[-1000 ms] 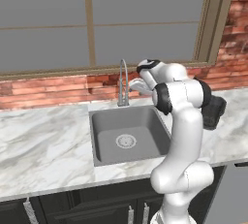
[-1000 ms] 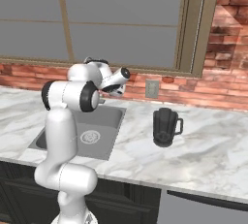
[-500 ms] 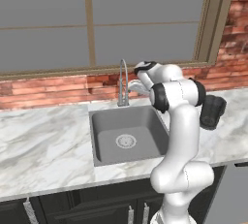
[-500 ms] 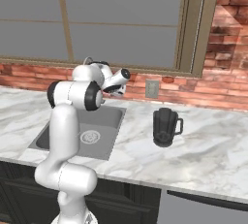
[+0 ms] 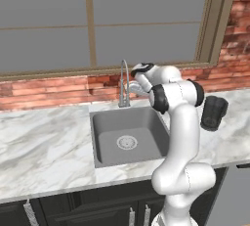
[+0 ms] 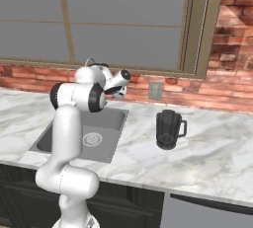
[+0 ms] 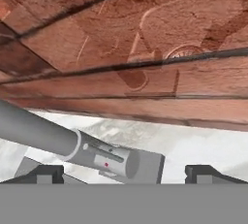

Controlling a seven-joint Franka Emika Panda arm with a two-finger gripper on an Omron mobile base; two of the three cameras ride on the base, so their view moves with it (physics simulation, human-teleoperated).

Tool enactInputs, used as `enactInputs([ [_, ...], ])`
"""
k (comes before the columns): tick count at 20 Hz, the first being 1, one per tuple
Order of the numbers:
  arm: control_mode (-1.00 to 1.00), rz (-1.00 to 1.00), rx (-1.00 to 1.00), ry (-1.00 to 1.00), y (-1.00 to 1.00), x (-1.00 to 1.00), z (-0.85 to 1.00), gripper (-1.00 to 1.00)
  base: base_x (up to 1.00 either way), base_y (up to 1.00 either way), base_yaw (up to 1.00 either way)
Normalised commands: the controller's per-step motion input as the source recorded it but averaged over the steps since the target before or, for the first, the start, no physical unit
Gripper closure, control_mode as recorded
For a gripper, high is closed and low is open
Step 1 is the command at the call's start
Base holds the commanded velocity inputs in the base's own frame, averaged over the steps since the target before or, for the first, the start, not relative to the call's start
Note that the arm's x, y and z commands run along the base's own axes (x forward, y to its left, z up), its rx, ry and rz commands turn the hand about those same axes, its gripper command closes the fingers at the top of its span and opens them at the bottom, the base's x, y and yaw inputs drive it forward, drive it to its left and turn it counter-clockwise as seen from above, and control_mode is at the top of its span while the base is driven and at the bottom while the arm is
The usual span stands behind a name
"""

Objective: Turn on the sink faucet and place the jug under the water for a few seconds to fill it up.

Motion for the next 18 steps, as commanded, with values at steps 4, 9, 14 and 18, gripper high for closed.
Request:
enactInputs([
  [4,-1.0,0.0,-0.06,0.0,0.0,0.41,-0.14,-1.0,0.0,0.0,0.0],
  [9,-1.0,0.0,-0.05,0.0,0.0,0.43,-0.17,-1.0,0.0,0.0,0.0],
  [14,-1.0,0.0,-0.01,0.0,0.0,0.32,-0.04,-1.0,0.0,0.0,0.0],
  [18,-1.0,0.0,0.0,0.0,0.0,0.14,0.0,1.0,0.0,0.0,0.0],
])
